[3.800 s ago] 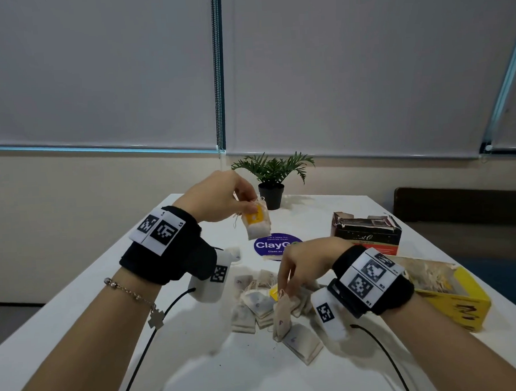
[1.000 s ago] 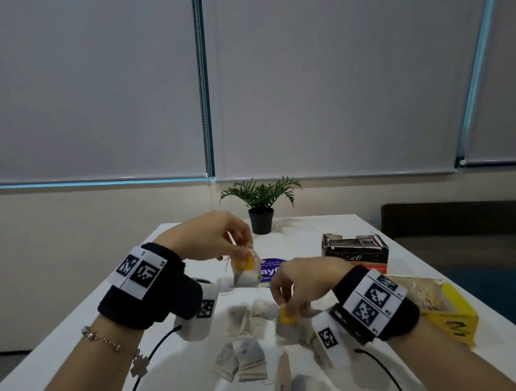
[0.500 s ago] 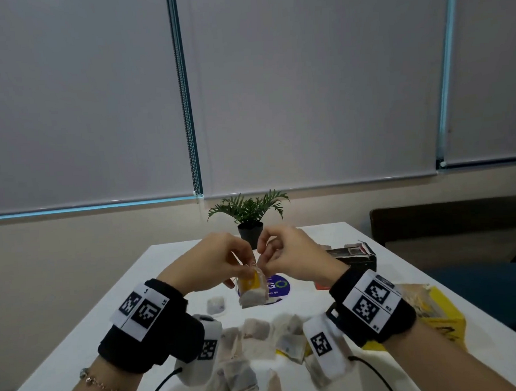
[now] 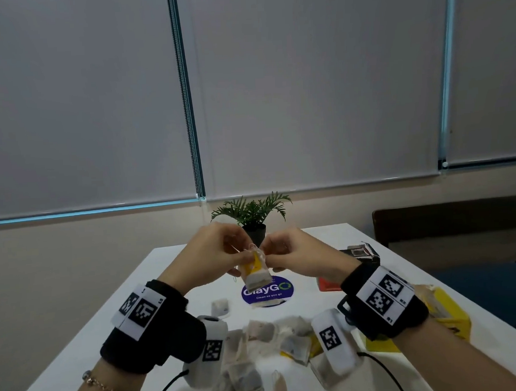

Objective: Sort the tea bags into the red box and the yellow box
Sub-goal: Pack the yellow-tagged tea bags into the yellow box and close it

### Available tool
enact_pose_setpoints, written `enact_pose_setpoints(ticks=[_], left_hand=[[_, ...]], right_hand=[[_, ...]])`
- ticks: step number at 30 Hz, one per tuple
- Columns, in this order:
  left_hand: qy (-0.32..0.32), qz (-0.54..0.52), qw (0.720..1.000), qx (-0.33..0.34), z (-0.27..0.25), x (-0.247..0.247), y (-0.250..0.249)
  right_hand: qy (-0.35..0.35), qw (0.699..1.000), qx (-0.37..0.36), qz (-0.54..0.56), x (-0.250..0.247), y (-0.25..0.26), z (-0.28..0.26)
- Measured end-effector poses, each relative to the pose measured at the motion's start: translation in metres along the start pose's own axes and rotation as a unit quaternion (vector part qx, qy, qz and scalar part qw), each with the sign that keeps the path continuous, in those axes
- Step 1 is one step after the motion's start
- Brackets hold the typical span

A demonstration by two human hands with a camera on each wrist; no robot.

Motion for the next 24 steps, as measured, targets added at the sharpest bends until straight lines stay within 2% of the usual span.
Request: enact_pose_setpoints(ticks=[2,6,9,12,17,21,24], left_hand=[[-0.026,-0.008,1.000,0.006,0.001,0.000,0.000],[-0.096,-0.040,0.994,0.018,0.002,0.006,-0.004],[-0.100,-0.082,0.991,0.021,0.006,0.030,-0.013],[-0.061,-0.120,0.991,0.024,0.019,0.065,-0.029],[0.007,-0.127,0.991,0.032,0.049,0.116,-0.062],[0.073,-0.093,0.993,0.009,0.062,0.167,-0.068],[0.121,-0.023,0.992,-0.023,0.067,0.202,-0.061]], right_hand=[[0.020,1.000,0.012,0.012,0.001,0.000,-0.002],[0.057,0.987,0.047,0.141,-0.002,-0.006,-0.021],[0.065,0.992,0.037,0.101,-0.009,-0.015,-0.044],[0.013,0.992,0.035,0.117,-0.034,-0.029,-0.065],[-0.102,0.963,0.101,0.229,-0.089,-0.070,-0.105],[-0.142,0.950,0.163,0.226,-0.107,-0.100,-0.137],[-0.136,0.950,0.198,0.199,-0.109,-0.115,-0.153]])
Point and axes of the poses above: each hand's wrist, its own z-axis towards the middle knuckle, its own x-axis out of the palm, y = z × x, the point moved 9 cm from there along z, towards the middle knuckle, and after that the axes turned 14 degrees about -z, right-handed, at the moved point
